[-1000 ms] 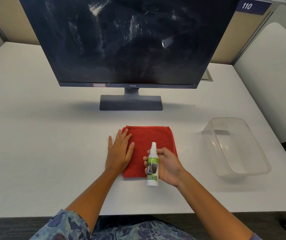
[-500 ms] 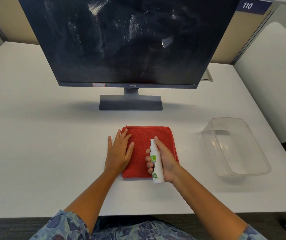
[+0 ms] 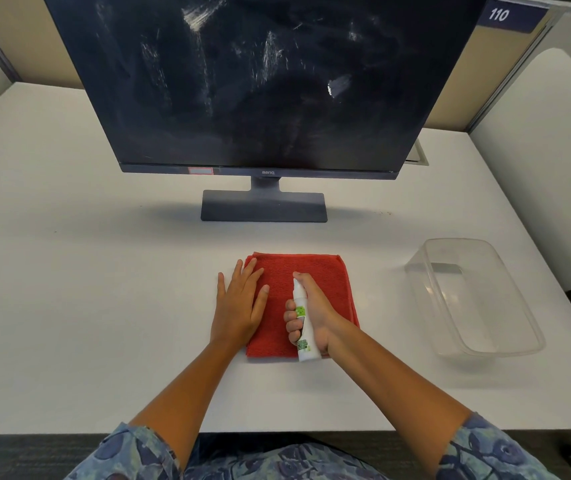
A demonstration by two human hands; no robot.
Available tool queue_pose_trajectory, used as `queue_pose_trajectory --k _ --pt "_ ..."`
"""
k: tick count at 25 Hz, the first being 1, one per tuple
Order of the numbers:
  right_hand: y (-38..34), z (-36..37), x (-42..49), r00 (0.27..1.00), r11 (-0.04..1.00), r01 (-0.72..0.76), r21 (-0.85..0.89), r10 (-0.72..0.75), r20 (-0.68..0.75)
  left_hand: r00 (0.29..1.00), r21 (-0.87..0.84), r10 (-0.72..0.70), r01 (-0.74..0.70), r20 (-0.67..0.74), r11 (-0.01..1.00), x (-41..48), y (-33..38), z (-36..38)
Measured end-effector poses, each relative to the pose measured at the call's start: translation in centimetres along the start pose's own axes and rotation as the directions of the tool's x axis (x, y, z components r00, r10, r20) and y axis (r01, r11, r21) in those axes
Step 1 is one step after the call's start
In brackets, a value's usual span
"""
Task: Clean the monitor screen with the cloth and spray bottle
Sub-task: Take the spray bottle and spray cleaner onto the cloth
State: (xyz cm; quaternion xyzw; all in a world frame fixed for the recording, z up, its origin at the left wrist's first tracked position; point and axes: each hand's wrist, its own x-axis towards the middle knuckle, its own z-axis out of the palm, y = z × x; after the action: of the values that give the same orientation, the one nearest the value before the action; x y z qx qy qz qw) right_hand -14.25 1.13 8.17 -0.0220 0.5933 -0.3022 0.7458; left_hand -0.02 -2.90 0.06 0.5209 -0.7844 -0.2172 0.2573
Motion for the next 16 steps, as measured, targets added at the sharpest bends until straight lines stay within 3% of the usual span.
queue_pose_trajectory --k 16 --pt "2.9 -1.6 -1.1 0.993 0.989 -0.1 0.11 0.092 0.076 1.0 0.006 -0.013 0.013 0.013 1.0 0.1 0.0 0.0"
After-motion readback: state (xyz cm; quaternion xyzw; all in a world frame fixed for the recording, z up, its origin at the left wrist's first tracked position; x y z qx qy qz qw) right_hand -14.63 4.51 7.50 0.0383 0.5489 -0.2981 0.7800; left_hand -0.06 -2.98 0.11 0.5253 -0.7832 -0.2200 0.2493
